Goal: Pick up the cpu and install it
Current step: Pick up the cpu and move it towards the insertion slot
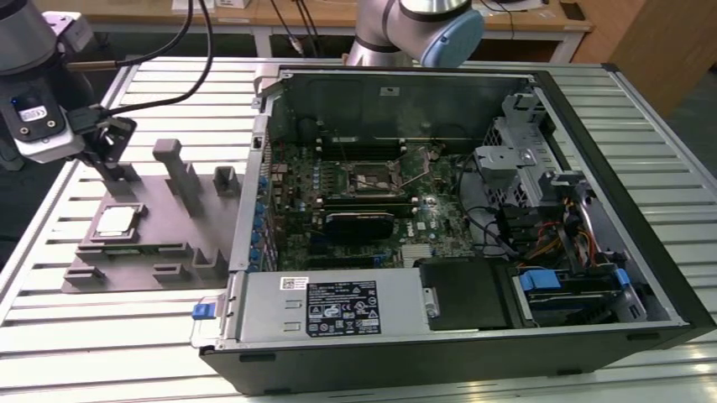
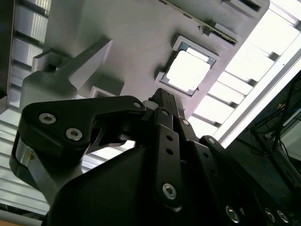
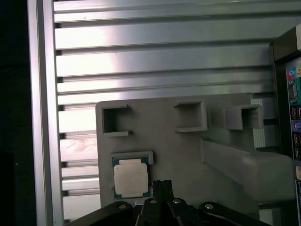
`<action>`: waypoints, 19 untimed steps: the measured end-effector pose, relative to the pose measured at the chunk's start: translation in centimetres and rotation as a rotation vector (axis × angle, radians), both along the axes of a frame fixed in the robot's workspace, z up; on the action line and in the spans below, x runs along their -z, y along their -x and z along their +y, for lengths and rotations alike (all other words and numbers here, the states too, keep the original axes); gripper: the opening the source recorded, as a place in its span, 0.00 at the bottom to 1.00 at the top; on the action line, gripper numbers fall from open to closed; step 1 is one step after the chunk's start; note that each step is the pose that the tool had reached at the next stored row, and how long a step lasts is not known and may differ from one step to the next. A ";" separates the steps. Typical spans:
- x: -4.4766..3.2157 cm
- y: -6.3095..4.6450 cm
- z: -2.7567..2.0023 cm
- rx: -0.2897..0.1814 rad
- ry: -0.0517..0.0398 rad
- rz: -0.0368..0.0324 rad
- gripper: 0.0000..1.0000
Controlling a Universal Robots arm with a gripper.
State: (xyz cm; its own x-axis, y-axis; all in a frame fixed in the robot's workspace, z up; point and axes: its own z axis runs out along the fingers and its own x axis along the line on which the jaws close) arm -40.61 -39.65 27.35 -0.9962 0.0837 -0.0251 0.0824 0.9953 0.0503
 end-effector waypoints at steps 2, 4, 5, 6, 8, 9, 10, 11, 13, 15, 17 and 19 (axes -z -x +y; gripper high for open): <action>0.15 0.0 0.00 0.000 0.0000 0.0000 0.11; 0.32 0.0 0.00 0.000 0.0000 0.0000 0.11; 0.40 0.0 0.00 0.000 0.0000 0.0000 0.11; 0.49 0.0 0.00 0.000 0.0000 0.0000 0.11; 0.65 0.1 0.00 0.000 0.0000 0.0000 0.11; 0.72 0.1 0.00 0.000 0.0000 0.0000 0.11; 0.79 0.1 0.00 0.000 0.0000 0.0000 0.11; 0.86 0.1 0.00 0.000 0.0000 0.0000 0.11; 0.99 0.1 0.00 0.000 0.0000 0.0000 0.11; 1.12 0.1 0.00 0.000 0.0000 0.0001 0.11; 1.24 0.2 0.00 0.000 0.0000 0.0001 0.11; 1.36 0.2 0.00 0.000 0.0000 0.0001 0.11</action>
State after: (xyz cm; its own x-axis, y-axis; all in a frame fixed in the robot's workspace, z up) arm -40.80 -39.65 25.99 -0.9962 0.0837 -0.0250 0.0824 0.9953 0.0503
